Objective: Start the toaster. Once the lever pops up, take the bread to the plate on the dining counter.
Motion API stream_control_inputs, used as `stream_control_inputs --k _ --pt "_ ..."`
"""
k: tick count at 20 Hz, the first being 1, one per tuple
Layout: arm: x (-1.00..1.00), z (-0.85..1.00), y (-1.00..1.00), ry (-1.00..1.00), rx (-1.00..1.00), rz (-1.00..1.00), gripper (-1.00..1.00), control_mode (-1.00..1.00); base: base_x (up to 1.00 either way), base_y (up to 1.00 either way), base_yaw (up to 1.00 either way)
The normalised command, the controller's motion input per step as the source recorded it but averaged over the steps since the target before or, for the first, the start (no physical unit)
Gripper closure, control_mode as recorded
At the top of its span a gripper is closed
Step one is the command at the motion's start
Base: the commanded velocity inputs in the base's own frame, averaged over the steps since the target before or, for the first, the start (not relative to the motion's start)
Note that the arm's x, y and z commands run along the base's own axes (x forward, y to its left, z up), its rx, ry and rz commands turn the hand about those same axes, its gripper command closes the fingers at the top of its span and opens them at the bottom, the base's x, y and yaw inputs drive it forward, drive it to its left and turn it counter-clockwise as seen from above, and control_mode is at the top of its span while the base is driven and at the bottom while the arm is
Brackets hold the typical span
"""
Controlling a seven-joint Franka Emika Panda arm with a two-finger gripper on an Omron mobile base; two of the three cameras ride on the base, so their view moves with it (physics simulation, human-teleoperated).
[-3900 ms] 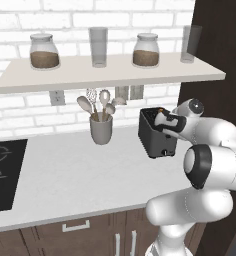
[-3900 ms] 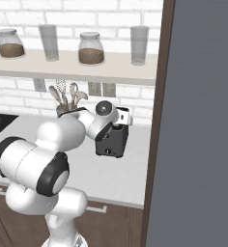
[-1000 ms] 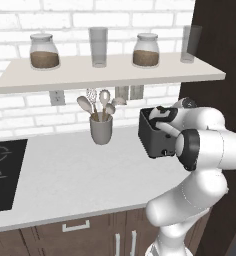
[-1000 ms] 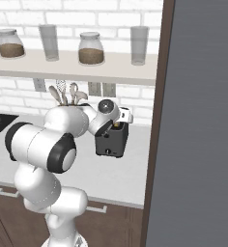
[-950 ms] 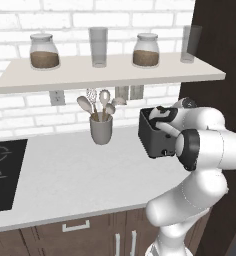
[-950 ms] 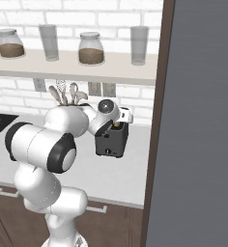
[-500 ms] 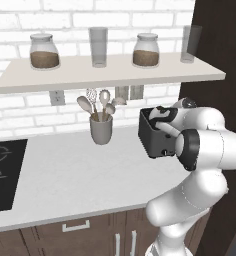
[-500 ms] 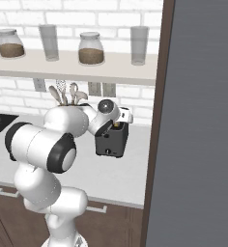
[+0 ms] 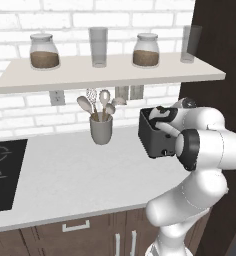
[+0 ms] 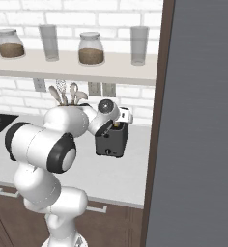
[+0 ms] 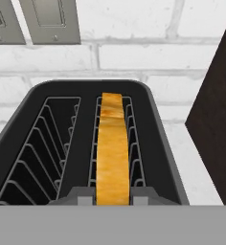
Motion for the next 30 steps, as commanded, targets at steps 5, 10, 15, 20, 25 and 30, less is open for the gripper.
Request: stream_control_inputs --k 5,10,15,20,25,30 --pt "0.00 0.00 0.00 0.00 0.00 0.00 1.00 -1.00 0.00 0.00 0.00" --pt "0.00 0.00 0.00 -0.02 0.00 0.00 1.00 -1.00 0.00 0.00 0.00" --pt "-0.01 0.17 0.00 0.00 0.00 0.00 1.00 -1.00 0.00 0.00 0.00" --pt "-0.05 0.44 0.00 0.00 0.00 0.00 1.00 -1.00 0.00 0.00 0.00" --pt "-0.16 0.49 0.03 -0.01 0.00 0.00 1.00 -1.00 0.00 0.00 0.00" --pt "-0.43 0.55 0.04 0.00 -0.02 0.00 1.00 -1.00 0.00 0.00 0.00"
